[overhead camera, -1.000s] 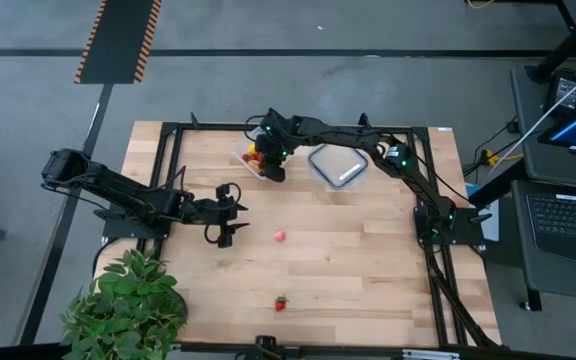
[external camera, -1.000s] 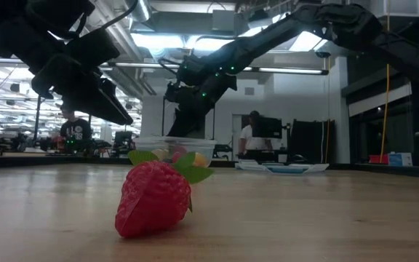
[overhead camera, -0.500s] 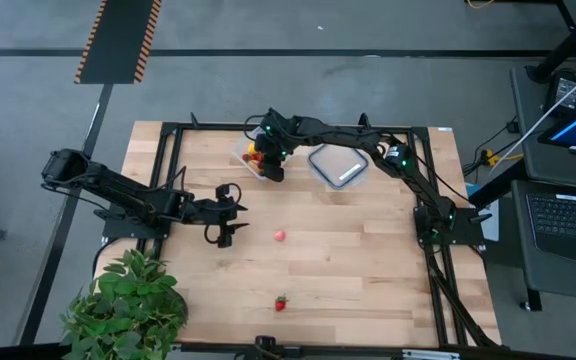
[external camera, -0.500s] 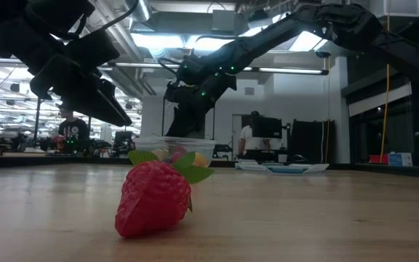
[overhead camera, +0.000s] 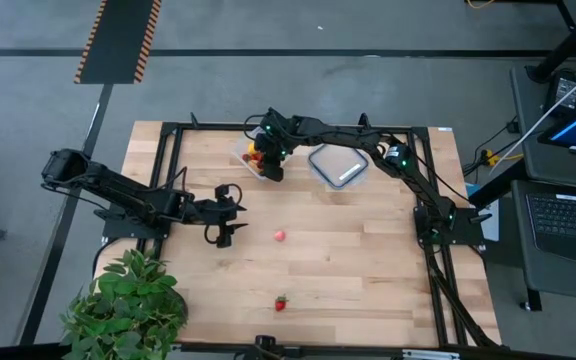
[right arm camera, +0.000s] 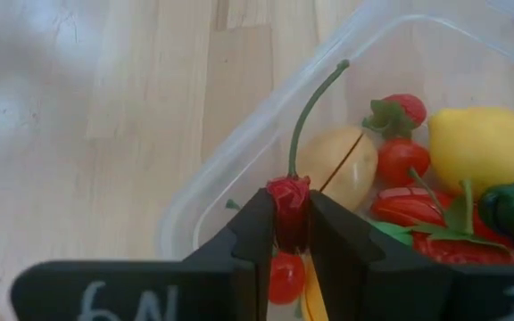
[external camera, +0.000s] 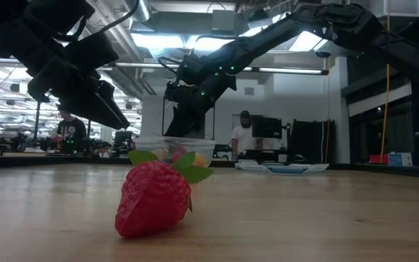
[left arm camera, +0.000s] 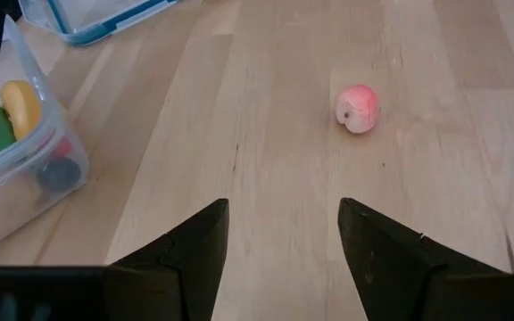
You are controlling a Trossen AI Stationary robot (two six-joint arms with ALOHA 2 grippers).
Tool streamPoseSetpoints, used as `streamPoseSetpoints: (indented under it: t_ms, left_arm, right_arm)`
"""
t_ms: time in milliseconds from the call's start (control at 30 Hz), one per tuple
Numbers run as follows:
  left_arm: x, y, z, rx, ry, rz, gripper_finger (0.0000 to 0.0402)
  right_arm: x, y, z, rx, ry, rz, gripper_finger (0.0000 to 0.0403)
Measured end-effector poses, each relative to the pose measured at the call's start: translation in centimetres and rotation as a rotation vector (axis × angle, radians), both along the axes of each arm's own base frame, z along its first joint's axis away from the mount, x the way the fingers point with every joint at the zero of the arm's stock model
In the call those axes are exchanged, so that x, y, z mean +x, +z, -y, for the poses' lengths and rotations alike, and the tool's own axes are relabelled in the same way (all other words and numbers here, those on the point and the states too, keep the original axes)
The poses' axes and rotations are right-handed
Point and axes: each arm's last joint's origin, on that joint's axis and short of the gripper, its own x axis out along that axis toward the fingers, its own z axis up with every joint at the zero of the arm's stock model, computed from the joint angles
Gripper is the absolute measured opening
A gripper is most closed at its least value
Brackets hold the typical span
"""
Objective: Pick and placing Produce into tupperware
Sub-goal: Put the cherry into the transparent container, then put the peach into the transparent container
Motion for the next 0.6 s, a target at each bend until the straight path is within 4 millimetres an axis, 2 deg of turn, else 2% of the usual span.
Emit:
streamPoseSetpoints:
  t_ms: [300,433,500,600]
  left_arm:
    - [-0.1,-0.1,0.0,0.001,0.001,-0.016,0.0206]
    - [-0.1,-0.1,0.0,0.001,0.001,-0.016,0.0206]
    - [-0.1,-0.1,0.0,0.001,0.001,-0.016,0.0206]
    - [-0.1,-0.1,0.0,0.003,0.000,-0.017,0.0206]
  right_arm:
    - [0.0,0.0,0.0,0.030,-0.048,-0.005,0.0142]
    - [0.1,0.2,0.0,0.061,-0.084,-0.011,0.0161]
    - [0.2,1.1,0.1,0.097,-0.128,-0.014,0.0162]
    - [0.4,3.5,0.2,0.118,-0.160,0.006,0.0159]
